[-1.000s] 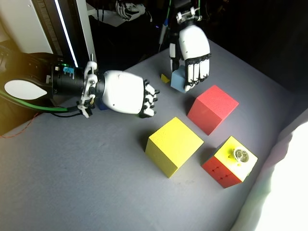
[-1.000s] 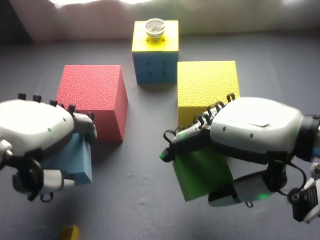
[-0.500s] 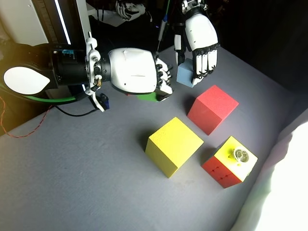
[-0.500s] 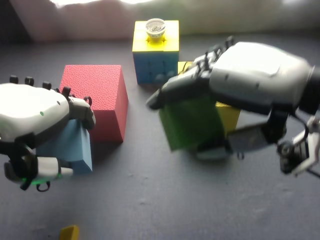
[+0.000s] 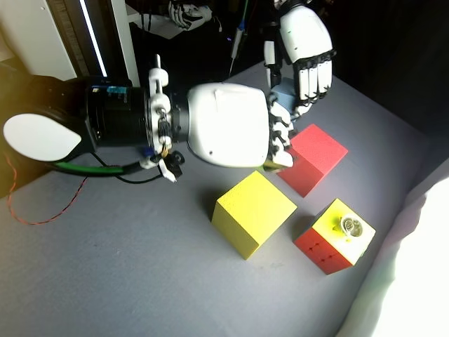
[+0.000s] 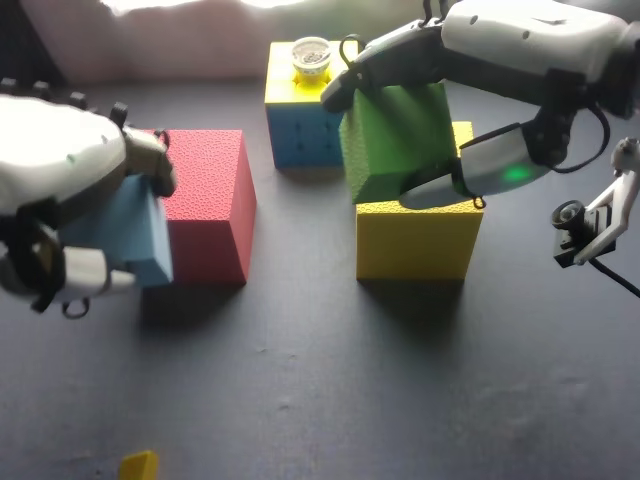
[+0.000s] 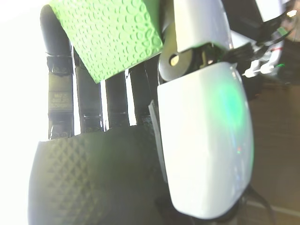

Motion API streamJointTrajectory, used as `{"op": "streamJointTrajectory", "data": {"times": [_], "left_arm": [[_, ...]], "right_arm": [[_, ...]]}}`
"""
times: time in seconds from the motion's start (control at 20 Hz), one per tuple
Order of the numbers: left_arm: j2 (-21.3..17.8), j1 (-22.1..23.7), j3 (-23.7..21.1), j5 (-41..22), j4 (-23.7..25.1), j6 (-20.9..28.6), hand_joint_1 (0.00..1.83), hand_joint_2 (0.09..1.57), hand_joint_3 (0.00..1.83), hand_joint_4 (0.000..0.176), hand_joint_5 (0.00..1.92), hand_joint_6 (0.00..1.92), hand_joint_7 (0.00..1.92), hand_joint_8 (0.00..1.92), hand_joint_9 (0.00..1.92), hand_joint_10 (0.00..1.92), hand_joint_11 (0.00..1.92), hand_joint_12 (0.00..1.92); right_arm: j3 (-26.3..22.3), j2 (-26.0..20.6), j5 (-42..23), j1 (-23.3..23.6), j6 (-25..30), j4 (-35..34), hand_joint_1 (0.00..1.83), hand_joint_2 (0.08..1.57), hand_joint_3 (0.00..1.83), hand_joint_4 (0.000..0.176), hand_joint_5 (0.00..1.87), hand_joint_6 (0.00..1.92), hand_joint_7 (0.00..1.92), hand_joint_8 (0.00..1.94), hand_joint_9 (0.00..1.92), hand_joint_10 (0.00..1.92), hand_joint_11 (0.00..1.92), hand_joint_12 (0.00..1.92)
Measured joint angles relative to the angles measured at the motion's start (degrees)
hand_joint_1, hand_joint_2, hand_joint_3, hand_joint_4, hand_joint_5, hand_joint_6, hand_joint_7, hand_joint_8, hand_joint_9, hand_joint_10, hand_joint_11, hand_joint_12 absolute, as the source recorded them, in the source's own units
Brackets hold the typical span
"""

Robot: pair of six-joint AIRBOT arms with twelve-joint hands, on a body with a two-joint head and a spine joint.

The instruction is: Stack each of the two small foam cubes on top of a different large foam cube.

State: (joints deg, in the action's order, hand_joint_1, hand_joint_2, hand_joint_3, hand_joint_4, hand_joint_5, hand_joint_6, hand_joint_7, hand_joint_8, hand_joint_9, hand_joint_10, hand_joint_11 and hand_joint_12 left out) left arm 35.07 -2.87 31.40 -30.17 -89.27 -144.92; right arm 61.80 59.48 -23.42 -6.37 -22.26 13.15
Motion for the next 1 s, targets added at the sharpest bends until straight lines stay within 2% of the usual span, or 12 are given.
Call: {"op": "streamJointTrajectory", "data": {"times": [0.15,0.2,0.3,0.4,0.5,0.55,0.6,0.65,0.7,0.85,0.95,1.0], "left_arm": [[2.0,2.1,1.9,1.1,-0.7,-2.1,1.22,1.2,0.0,0.0,0.83,1.05,0.82,1.5,0.65,1.62,0.48,1.85],[2.6,2.4,2.7,1.3,-0.5,-2.4,1.22,1.2,0.0,0.0,0.83,1.04,0.83,1.49,0.65,1.61,0.46,1.85],[3.9,2.8,4.9,2.1,-0.4,-2.6,1.23,1.2,0.0,0.0,0.84,1.03,0.83,1.5,0.65,1.62,0.45,1.89],[5.8,2.8,7.4,3.6,0.1,-2.6,1.22,1.21,0.0,0.0,0.82,1.05,0.83,1.51,0.64,1.62,0.45,1.86],[7.8,2.7,9.7,5.3,3.7,0.9,1.21,1.21,0.0,0.0,0.81,1.07,0.81,1.53,0.62,1.63,0.45,1.88],[8.8,2.6,10.9,5.8,6.5,3.2,1.21,1.21,0.0,0.0,0.81,1.08,0.82,1.5,0.62,1.61,0.44,1.88],[9.8,2.4,12.0,6.3,8.8,5.3,1.21,1.21,0.0,0.0,0.82,1.07,0.82,1.49,0.61,1.6,0.41,1.89],[10.3,2.1,12.5,6.5,9.0,5.8,1.21,1.21,0.0,0.0,0.82,1.07,0.82,1.49,0.61,1.6,0.41,1.89],[11.3,2.0,13.6,7.0,9.1,6.2,1.22,1.21,0.0,0.0,0.82,1.04,0.81,1.53,0.61,1.64,0.44,1.91],[12.8,1.9,15.4,7.8,10.9,8.0,1.21,1.23,0.0,0.0,0.78,1.11,0.78,1.59,0.6,1.68,0.45,1.92],[12.9,1.2,16.1,7.9,11.7,8.6,1.21,1.22,0.0,0.0,0.81,1.08,0.79,1.55,0.61,1.66,0.44,1.9],[12.9,1.1,16.3,8.0,11.7,8.7,1.22,1.21,0.0,0.0,0.83,1.04,0.81,1.52,0.62,1.64,0.44,1.88]], "right_arm": [[2.8,1.3,5.2,0.8,4.8,1.3,1.23,1.1,0.0,0.016,0.98,0.95,1.09,0.84,1.22,0.04,0.59,1.31],[3.3,1.5,6.1,1.4,4.9,1.3,1.23,1.09,0.0,0.01,0.97,0.95,1.1,0.84,1.23,0.04,0.6,1.3],[4.0,1.9,7.6,2.7,5.0,1.2,1.23,1.09,0.0,0.018,0.99,0.94,1.1,0.82,1.22,0.03,0.58,1.3],[4.6,2.6,9.6,3.7,5.0,1.2,1.24,1.08,0.0,0.0,0.99,0.91,1.14,0.77,1.24,0.04,0.59,1.28],[5.4,3.7,13.1,5.2,5.1,1.1,1.24,1.08,0.0,0.0,0.99,0.91,1.15,0.75,1.25,0.04,0.61,1.28],[5.8,4.2,14.8,5.7,5.1,1.0,1.36,1.07,0.0,0.0,0.99,0.87,1.19,0.62,1.02,0.9,0.6,1.28],[6.2,4.5,16.8,6.2,5.1,0.8,1.26,1.08,0.01,0.0,0.98,0.93,1.15,0.74,0.99,0.68,0.57,1.32],[6.4,4.6,17.5,6.3,5.1,0.4,1.26,1.08,0.01,0.0,0.98,0.93,1.15,0.74,0.99,0.68,0.57,1.32],[7.1,5.0,19.5,6.6,5.1,-0.6,1.37,1.09,0.0,0.0,0.92,0.96,1.12,0.7,0.93,1.17,0.59,1.34],[8.3,5.5,21.2,6.9,5.1,-1.6,1.38,1.09,0.0,0.0,0.95,0.92,1.13,0.69,0.94,1.17,0.62,1.3],[9.0,6.3,22.3,7.3,5.9,-1.9,1.38,1.09,0.0,0.0,0.97,0.9,1.13,0.7,0.94,1.18,0.61,1.29],[9.3,6.5,22.9,7.3,6.4,-1.9,1.38,1.09,0.0,0.0,0.93,0.96,1.11,0.73,0.92,1.19,0.59,1.31]]}}
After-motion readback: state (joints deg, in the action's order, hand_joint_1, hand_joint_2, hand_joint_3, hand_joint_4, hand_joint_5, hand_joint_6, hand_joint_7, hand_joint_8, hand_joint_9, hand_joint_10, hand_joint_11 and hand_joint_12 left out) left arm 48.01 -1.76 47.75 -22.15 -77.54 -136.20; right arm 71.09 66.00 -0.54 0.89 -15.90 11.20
